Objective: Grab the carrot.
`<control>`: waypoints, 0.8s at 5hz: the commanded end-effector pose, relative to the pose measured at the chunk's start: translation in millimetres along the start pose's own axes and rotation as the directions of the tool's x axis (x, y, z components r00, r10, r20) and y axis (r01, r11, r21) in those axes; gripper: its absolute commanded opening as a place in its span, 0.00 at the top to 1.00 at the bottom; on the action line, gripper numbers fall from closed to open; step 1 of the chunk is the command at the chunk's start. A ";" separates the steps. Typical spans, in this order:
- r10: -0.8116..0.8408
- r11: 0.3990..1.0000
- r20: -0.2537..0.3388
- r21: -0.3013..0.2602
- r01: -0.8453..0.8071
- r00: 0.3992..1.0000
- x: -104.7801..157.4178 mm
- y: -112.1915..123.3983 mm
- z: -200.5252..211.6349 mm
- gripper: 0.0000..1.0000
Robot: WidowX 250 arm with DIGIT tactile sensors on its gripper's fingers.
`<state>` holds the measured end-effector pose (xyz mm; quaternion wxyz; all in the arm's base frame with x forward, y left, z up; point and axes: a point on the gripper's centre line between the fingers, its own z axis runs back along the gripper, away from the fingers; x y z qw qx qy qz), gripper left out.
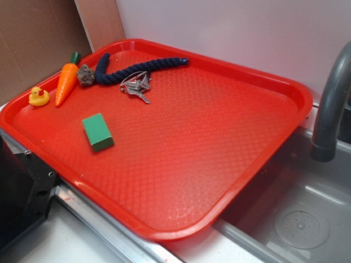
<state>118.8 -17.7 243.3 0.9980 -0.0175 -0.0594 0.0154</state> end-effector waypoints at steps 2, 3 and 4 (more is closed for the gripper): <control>0.146 0.989 -0.003 0.028 -0.146 0.989 24.4 51.0 -51.4 0.00; 0.289 0.944 0.047 0.150 -0.293 0.956 41.9 110.8 -95.3 0.00; 0.288 0.932 0.104 0.196 -0.304 0.952 59.1 142.8 -127.5 0.00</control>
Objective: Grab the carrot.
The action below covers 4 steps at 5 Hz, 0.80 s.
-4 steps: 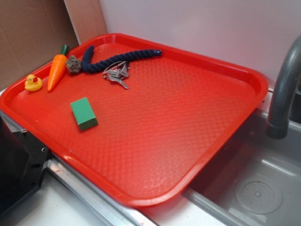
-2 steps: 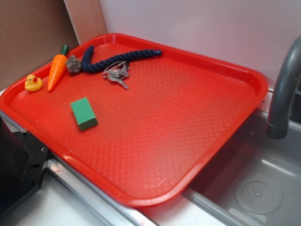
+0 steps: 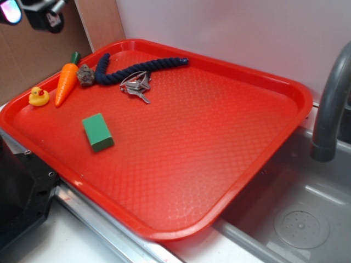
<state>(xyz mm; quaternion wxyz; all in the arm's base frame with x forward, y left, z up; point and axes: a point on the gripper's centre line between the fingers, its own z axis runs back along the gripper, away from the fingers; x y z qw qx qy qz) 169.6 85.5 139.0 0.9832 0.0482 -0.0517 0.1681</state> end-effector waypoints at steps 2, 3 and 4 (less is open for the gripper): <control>-0.046 0.999 0.131 0.022 0.043 0.990 38.3 54.7 -71.4 0.00; -0.071 0.997 0.089 0.004 0.071 0.993 43.0 46.6 -88.2 0.00; -0.088 0.996 0.061 -0.007 0.088 0.994 49.4 43.5 -104.4 0.00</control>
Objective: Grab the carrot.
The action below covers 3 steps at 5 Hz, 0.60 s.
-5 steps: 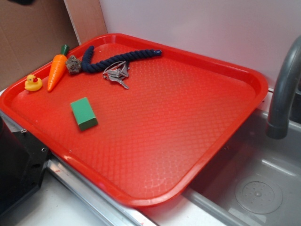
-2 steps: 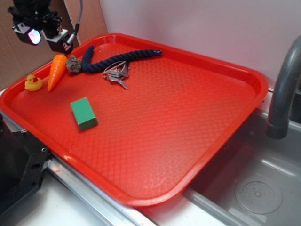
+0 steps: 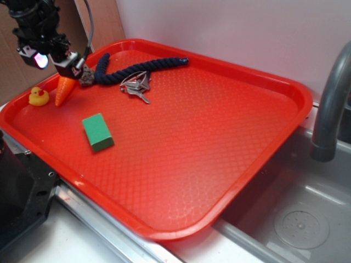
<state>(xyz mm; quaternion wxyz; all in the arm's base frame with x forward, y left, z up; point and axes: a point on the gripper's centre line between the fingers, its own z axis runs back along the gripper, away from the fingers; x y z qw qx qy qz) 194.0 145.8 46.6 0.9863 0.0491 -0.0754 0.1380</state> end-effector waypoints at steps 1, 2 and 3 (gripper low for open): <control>-0.041 0.999 -0.024 0.003 0.041 0.999 21.4 2.8 -20.3 0.00; -0.055 0.999 -0.040 0.001 0.055 0.998 19.3 1.0 -28.9 0.00; -0.067 0.998 -0.053 0.007 0.067 0.996 18.8 -2.1 -36.0 0.45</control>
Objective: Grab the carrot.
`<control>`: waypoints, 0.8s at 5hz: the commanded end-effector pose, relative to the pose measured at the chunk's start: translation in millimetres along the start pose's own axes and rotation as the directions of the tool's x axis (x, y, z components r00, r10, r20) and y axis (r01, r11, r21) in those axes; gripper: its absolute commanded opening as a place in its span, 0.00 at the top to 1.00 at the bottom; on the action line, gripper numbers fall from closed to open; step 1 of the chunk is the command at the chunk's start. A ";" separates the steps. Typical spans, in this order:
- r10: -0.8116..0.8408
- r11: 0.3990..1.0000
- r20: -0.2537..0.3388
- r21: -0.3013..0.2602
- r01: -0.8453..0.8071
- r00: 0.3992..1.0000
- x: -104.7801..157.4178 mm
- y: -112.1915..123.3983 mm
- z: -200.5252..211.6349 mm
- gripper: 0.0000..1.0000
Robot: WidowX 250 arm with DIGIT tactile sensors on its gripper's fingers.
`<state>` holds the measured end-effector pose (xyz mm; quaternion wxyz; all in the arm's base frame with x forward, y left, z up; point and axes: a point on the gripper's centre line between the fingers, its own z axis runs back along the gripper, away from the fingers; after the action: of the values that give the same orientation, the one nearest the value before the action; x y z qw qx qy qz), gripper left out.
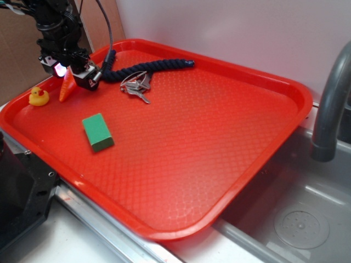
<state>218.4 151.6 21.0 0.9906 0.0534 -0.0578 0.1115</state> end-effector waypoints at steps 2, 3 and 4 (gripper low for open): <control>-0.052 0.995 -0.028 -0.082 0.050 0.998 -3.4 -38.3 9.6 1.00; -0.101 0.987 -0.044 -0.127 0.095 0.994 -12.7 -66.0 26.8 1.00; -0.156 0.981 -0.067 -0.129 0.147 0.985 -20.1 -85.2 36.9 1.00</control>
<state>211.2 57.7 35.3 0.9990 -0.0113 -0.0037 0.0431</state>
